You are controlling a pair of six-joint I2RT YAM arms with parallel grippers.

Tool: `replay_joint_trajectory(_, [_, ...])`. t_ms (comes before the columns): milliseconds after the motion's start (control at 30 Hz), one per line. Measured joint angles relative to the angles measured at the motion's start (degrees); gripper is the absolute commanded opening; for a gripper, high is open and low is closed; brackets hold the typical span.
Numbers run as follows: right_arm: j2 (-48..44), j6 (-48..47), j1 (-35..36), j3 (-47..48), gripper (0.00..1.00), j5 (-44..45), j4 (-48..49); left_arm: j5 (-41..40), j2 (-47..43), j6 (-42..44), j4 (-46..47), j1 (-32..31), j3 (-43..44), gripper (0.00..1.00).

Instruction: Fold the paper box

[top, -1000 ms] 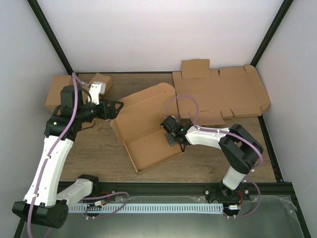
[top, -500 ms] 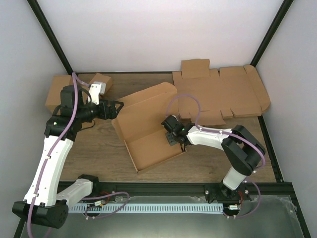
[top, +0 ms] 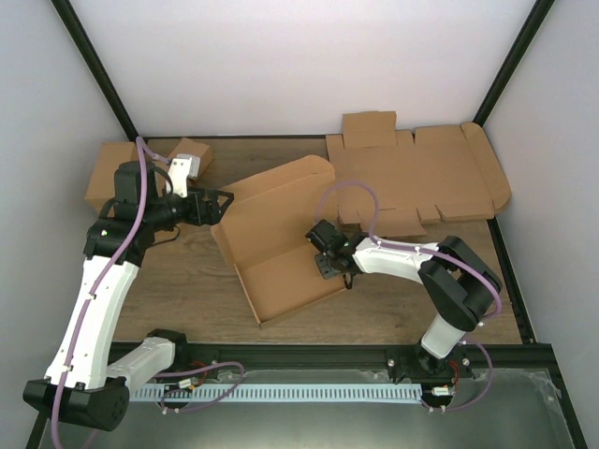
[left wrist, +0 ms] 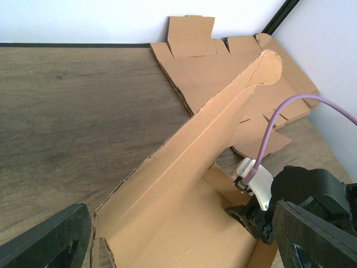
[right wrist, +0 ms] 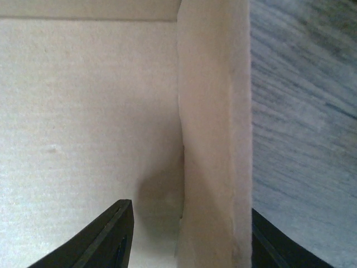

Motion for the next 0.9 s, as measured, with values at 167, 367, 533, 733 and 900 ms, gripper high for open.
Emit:
replay_joint_trajectory(167, [-1.1, 0.7, 0.0, -1.2, 0.47, -1.1, -1.6, 0.0, 0.0, 0.0, 0.0, 0.0, 0.0, 0.92])
replay_joint_trajectory(367, [-1.7, 1.1, 0.0, -2.2, 0.26, -1.6, -2.5, 0.1, 0.0, 0.0, 0.0, 0.0, 0.0, 0.92])
replay_joint_trajectory(533, [-1.6, 1.9, 0.0, -2.3, 0.04, -2.1, -2.5, 0.1, 0.0, 0.1, 0.0, 0.0, 0.0, 0.92])
replay_joint_trajectory(733, [-1.6, 2.3, 0.0, -2.6, 0.01, -3.0, -1.9, 0.0, -0.1, 0.3, 0.0, 0.0, 0.0, 0.93])
replay_joint_trajectory(900, [-1.6, 2.4, 0.0, -2.6, 0.02, -2.9, -1.8, 0.0, -0.2, 0.3, 0.0, 0.0, 0.0, 0.93])
